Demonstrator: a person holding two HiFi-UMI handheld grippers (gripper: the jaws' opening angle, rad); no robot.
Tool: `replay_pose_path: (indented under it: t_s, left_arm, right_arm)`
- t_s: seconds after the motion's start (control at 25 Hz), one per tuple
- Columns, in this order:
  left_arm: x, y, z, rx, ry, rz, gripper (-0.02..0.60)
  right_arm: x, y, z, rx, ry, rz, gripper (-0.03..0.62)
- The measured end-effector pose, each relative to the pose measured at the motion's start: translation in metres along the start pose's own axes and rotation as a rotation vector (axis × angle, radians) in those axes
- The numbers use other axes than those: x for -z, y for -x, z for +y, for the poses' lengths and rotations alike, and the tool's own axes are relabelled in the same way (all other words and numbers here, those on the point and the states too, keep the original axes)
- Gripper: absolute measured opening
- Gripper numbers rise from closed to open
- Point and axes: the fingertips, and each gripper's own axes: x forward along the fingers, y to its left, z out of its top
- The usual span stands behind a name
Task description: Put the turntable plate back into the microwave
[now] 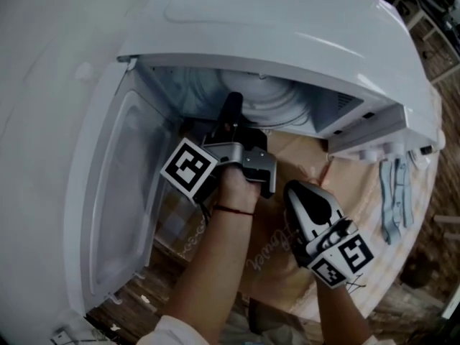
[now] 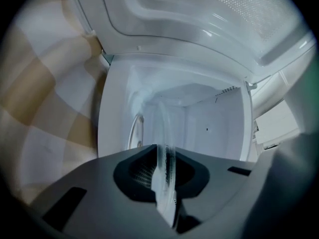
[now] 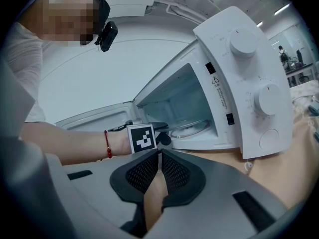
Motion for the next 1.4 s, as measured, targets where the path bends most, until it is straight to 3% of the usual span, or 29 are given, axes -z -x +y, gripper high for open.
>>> replay_pose_path:
  t_s: [0.44,0.92,1.0,1.16,1.24,1.4]
  left_arm:
    - [0.000,-0.014,0.004,-0.082,0.000,-0.077,0.028]
    - [0.005,-0.023,0.009,-0.149,0.033,-0.107,0.025]
    - [0.004,-0.023,0.010,-0.152,0.035,-0.108,0.025]
    - [0.003,-0.023,0.010,-0.152,0.051,-0.104,0.025]
    - [0.003,-0.023,0.010,-0.150,0.061,-0.103,0.025]
    - [0.003,-0.021,0.010,-0.152,0.063,-0.099,0.025]
  right_arm:
    - [-0.007,-0.003,-0.002,-0.031,-0.010,0.005,0.041]
    - [-0.023,-0.002,-0.011,-0.025,0.035,0.006,0.041]
    - [-0.030,-0.004,-0.013,-0.014,0.169,0.045,0.041]
    - [-0.038,-0.018,-0.022,0.024,0.689,0.273,0.041]
    - [-0.039,-0.026,-0.027,0.044,0.878,0.380,0.041]
    - [-0.039,-0.049,-0.023,0.049,1.181,0.414,0.041]
